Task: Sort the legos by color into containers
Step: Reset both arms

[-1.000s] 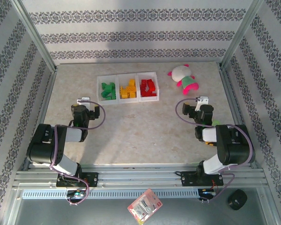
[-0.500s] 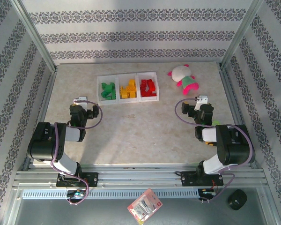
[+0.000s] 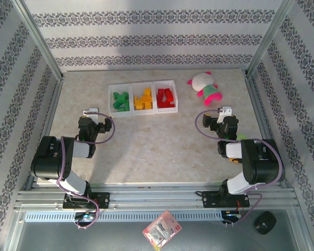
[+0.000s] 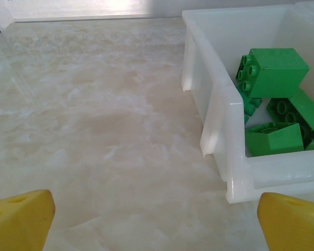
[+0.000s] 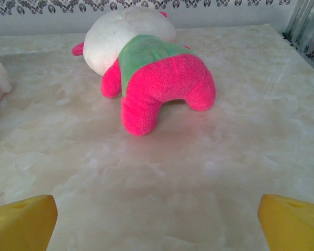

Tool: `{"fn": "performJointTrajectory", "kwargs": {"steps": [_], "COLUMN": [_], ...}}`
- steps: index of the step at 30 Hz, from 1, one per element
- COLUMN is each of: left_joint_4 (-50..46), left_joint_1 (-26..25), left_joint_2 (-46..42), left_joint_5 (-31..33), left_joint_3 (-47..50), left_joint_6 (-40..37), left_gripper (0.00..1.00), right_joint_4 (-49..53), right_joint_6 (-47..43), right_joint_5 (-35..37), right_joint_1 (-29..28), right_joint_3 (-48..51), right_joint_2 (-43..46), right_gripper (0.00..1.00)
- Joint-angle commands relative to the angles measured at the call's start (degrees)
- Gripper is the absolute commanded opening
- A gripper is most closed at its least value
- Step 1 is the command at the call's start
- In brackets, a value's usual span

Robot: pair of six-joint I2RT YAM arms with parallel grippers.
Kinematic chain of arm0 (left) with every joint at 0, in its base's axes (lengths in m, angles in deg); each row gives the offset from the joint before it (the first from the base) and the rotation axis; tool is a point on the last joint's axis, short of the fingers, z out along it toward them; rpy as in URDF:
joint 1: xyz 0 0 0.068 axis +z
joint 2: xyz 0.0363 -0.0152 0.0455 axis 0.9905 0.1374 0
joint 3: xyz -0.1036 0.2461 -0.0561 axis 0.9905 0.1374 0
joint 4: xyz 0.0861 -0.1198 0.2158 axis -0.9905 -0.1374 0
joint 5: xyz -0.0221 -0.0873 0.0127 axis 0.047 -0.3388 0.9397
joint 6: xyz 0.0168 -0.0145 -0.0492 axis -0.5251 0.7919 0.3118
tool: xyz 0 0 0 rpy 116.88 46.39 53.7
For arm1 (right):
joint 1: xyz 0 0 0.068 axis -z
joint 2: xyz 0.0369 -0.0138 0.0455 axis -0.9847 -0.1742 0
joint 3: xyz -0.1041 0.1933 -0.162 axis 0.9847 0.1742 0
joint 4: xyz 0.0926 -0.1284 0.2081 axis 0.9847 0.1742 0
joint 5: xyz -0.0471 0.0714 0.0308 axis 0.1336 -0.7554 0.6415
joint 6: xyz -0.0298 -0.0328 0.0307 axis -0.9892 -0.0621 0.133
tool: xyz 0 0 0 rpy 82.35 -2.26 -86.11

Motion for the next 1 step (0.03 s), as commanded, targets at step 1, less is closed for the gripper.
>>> {"fn": "performJointTrajectory", "kwargs": {"steps": [1], "left_joint_4": [1.35], "left_joint_1": [0.26], "left_joint_2": [0.51], "left_joint_5": [-1.04], "left_joint_3": [-0.4], "left_joint_6": [-0.4], "left_gripper": [0.99], "right_joint_4": [-2.39], "right_joint_6": [-0.61], "right_joint_5": [-0.85], "right_joint_1": [-0.62], "right_joint_3": [-1.0], "right_joint_2": [-0.21], "right_gripper": [0.98]}}
